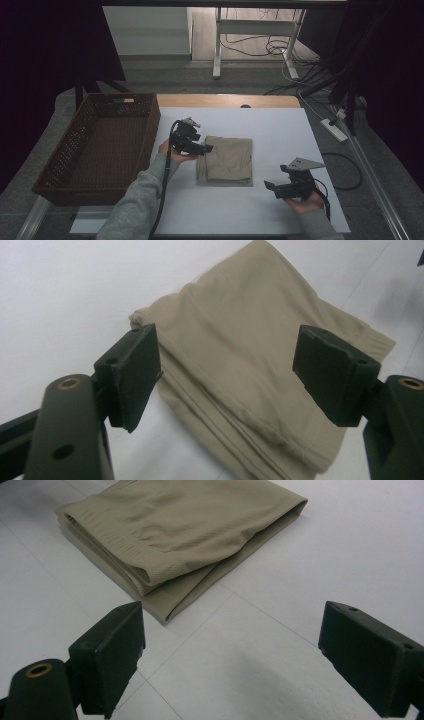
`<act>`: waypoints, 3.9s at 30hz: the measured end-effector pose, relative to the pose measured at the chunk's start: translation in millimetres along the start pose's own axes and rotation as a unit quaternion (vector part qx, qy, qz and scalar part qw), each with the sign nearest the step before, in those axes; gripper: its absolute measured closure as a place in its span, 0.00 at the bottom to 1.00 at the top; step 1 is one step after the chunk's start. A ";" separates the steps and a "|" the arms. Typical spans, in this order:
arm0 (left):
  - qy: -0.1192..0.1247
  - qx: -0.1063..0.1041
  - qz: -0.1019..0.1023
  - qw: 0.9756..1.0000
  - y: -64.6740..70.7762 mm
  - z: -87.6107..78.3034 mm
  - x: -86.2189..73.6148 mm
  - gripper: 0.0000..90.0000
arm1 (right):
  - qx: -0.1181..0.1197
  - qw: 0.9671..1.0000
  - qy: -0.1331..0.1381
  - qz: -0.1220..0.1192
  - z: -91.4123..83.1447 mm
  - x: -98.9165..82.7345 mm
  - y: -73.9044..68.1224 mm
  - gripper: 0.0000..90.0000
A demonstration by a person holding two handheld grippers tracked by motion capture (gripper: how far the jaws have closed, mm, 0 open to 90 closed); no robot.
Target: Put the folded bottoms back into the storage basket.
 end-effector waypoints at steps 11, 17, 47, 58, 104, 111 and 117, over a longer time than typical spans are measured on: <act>-0.019 0.009 -0.003 1.000 -9.8 22.7 5.5 0.29 | 0.001 1.000 0.000 0.000 -0.1 0.0 0.0 0.13; -0.027 0.016 -0.011 0.999 -19.5 33.1 5.8 0.29 | 0.002 1.000 0.001 0.000 -0.4 0.1 0.0 0.13; -0.064 0.007 -0.022 0.998 -38.1 69.4 -5.3 0.28 | 0.002 1.000 -0.004 0.002 0.9 -0.9 0.0 0.13; -0.084 0.005 -0.026 0.996 -43.2 79.0 -11.4 0.24 | 0.003 1.000 -0.004 0.005 1.5 -1.6 0.4 0.13; -0.039 -0.054 0.011 0.998 -16.1 57.4 -6.5 0.82 | 0.014 1.000 -0.015 0.002 13.5 1.7 -7.8 0.13; -0.034 -0.054 0.012 0.998 -14.7 55.6 -6.0 0.82 | 0.026 0.999 -0.025 -0.008 29.9 7.8 -15.5 0.13; -0.033 -0.053 0.011 0.998 -14.3 55.6 -6.2 0.82 | 0.026 0.999 -0.023 0.011 42.5 13.9 -13.1 0.13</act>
Point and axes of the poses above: each handheld gripper's, and its own axes: z roughly forward along the jaws, x roughly out of its top, y roughly to its right, the point moved 3 cm from there along z, roughly forward along the jaws, and after that the axes turned 11 degrees about y, right-handed, at the moved point
